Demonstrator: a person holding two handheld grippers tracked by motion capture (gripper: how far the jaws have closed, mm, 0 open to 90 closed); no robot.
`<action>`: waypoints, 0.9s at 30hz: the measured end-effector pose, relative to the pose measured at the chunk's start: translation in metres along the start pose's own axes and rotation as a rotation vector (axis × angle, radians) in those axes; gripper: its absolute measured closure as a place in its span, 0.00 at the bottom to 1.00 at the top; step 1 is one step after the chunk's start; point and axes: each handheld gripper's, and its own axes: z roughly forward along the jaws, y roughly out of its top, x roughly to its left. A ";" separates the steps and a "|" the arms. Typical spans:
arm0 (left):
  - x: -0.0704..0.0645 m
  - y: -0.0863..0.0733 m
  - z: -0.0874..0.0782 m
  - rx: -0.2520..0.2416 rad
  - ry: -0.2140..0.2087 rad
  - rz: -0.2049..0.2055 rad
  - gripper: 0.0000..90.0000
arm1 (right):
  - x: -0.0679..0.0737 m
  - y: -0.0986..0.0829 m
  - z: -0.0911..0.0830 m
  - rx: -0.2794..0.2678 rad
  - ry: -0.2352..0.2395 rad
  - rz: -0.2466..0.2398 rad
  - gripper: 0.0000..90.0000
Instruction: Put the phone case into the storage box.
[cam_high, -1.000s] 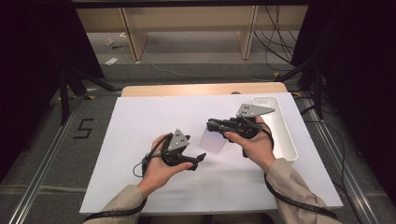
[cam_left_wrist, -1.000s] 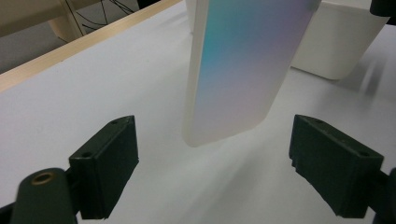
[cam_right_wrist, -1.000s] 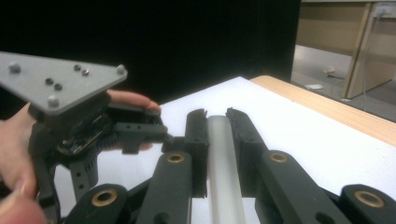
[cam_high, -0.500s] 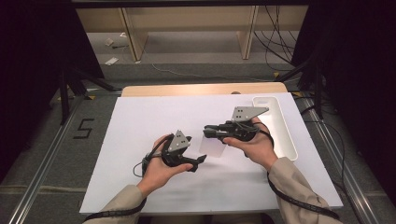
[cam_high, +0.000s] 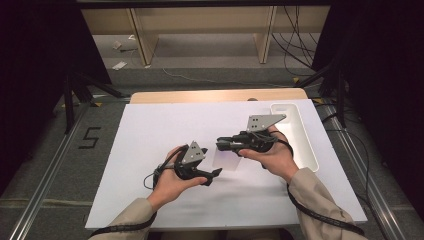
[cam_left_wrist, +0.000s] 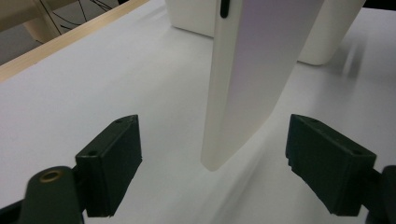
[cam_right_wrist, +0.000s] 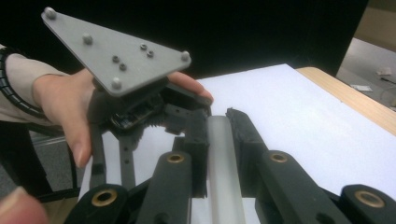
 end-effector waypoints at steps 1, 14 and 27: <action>0.000 -0.001 0.000 0.004 -0.007 0.004 0.21 | 0.000 0.000 0.000 0.001 0.004 -0.001 0.89; 0.002 -0.007 0.007 0.022 -0.048 0.000 0.26 | 0.002 0.000 0.002 0.011 0.036 0.001 0.89; -0.001 -0.009 0.010 0.022 -0.092 0.036 0.44 | 0.003 -0.001 0.005 0.011 0.056 0.009 0.89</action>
